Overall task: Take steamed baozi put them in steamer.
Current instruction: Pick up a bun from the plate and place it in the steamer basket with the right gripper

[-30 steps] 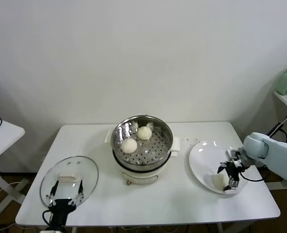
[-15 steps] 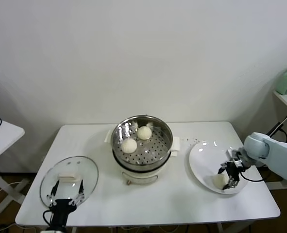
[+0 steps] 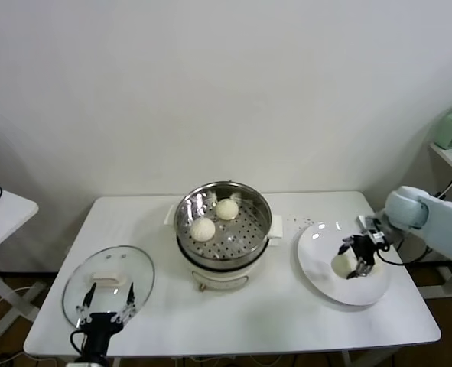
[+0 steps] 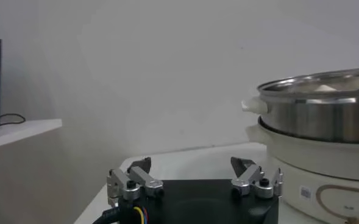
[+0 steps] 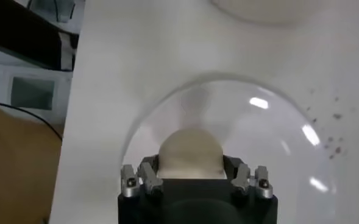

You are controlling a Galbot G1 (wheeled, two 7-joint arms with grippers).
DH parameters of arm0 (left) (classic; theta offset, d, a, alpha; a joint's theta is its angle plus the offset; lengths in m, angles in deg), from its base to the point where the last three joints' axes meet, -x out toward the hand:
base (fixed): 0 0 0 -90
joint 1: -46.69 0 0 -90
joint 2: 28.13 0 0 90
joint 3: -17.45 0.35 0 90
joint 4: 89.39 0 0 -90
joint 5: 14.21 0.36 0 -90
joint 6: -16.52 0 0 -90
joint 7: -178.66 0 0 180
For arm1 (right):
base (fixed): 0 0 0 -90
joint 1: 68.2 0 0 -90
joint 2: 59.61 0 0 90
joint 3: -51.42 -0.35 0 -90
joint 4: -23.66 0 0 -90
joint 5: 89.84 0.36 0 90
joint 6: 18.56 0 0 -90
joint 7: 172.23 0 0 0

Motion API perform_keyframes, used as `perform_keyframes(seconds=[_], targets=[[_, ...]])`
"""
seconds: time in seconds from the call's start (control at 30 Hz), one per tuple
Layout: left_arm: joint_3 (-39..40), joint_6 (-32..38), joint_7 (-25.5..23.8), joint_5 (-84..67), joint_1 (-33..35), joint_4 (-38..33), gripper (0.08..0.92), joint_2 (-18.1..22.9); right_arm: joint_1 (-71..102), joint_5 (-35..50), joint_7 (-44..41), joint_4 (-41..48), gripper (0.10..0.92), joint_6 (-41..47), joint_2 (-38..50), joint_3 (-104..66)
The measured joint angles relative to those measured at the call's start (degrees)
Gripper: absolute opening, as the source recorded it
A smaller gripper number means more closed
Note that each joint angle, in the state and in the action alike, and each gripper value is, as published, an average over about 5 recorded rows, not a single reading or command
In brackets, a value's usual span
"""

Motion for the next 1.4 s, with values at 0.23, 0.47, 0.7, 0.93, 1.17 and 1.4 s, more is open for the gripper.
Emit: perform_keyframes(seconds=[0.23, 0.47, 0.7, 0.93, 1.17, 1.4], targets=[[0.5, -0.1, -0.1, 0.6, 0.2, -0.5, 0.823, 0.0, -13.4, -1.6, -2.3, -5.6, 0.685, -4.7, -3.1, 5.7], [0.9, -0.1, -0.1, 1.4, 0.4, -0.7, 0.823, 0.0, -20.9, -6.3, -3.8, -11.3, 0.687, -9.7, -8.4, 7.0], [1.1, -0.3, -0.2, 2.1, 0.0, -1.0, 0.823, -0.6, -21.7, -14.8, -4.3, -13.5, 0.687, -14.3, -15.6, 5.1], [0.9, -0.8, -0.2, 2.2, -0.5, -1.3, 0.823, -1.1, -18.9, -23.3, -4.8, -11.9, 0.687, -19.0, -24.6, 2.0], [0.6, -1.0, -0.3, 2.3, -0.4, -1.4, 0.823, -1.5, -14.3, -29.7, -4.8, -8.5, 0.679, -22.2, -33.3, 0.3], [0.3, -1.0, -0.2, 2.1, -0.3, -1.2, 0.823, -1.6, -9.7, -32.9, -4.7, -6.0, 0.679, -23.7, -39.2, 0.1]])
